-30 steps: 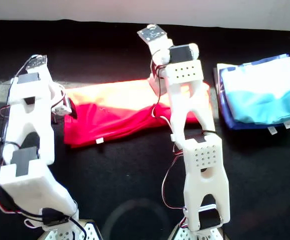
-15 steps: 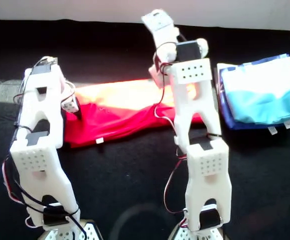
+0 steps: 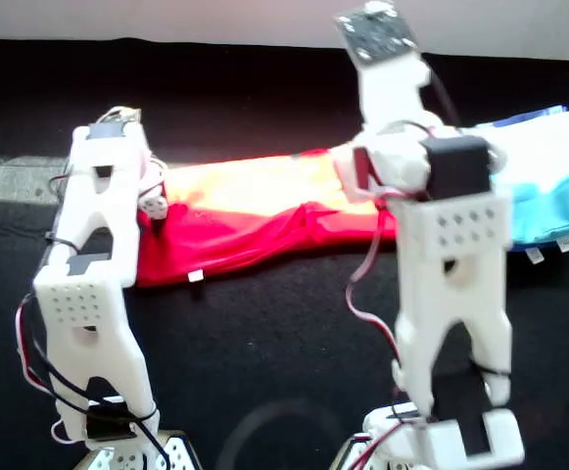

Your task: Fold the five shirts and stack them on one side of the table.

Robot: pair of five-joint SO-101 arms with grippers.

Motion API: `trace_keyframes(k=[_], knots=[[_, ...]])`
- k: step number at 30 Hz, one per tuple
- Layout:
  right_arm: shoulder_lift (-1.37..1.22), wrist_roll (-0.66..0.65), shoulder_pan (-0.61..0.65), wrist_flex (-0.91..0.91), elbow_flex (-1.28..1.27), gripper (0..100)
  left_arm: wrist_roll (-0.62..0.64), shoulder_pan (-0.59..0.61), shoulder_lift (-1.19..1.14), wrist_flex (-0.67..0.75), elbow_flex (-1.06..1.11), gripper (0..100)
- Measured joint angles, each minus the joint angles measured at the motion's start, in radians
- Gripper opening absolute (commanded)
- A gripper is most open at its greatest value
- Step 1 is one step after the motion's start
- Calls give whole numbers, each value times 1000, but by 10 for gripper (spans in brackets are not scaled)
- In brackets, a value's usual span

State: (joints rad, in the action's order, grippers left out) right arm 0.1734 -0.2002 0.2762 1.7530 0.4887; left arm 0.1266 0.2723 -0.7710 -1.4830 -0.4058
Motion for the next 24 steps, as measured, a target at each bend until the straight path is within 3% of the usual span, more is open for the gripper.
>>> trace_keyframes(k=[10, 13, 19, 24], knots=[[318, 0, -163, -51, -588, 6, -245, 446, -23, -107, -195, 9], [419, -31, -170, -129, -772, 6, -296, 519, -25, -166, -250, 9], [667, -104, -170, -404, -1287, 6, -324, 494, -25, -256, -292, 9], [821, -107, -184, -672, -1726, 6, -324, 359, -17, -267, -287, 9]])
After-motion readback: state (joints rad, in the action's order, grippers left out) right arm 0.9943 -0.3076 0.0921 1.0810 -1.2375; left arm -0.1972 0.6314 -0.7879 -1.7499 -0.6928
